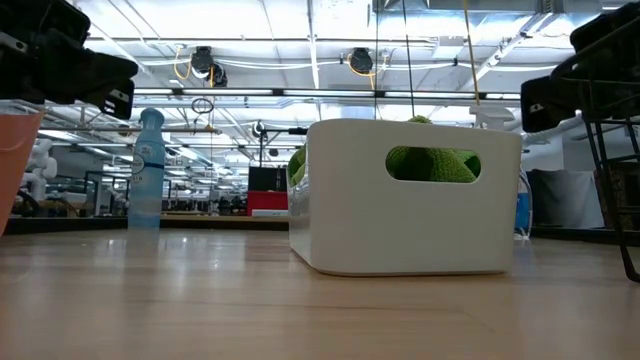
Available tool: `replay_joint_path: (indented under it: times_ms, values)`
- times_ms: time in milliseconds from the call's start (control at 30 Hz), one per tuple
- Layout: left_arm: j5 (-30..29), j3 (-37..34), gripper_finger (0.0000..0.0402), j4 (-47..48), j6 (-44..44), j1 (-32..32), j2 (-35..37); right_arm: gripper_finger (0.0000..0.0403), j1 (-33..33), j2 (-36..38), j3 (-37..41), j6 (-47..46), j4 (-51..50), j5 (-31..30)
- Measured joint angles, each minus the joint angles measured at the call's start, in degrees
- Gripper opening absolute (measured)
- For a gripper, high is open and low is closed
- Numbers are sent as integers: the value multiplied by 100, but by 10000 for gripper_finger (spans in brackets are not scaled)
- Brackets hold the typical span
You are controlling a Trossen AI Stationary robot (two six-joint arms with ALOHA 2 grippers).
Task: Sort microfiber towel by color & place in baskets
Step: Return to Home Position
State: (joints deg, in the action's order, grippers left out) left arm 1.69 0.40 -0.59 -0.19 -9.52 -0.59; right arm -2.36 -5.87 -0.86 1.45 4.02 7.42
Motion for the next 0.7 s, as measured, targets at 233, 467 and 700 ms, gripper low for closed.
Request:
replay_joint_path:
  times_ms: [233,467,700]
  values:
    - [17,1,0,-15,-9,0,-20,0,1,424,-4,161,-196,1]
    - [111,-4,0,-21,116,0,3,0,1,475,-4,224,-200,0]
    - [-4,-4,0,-23,105,0,19,0,1,487,-4,269,-293,-553]
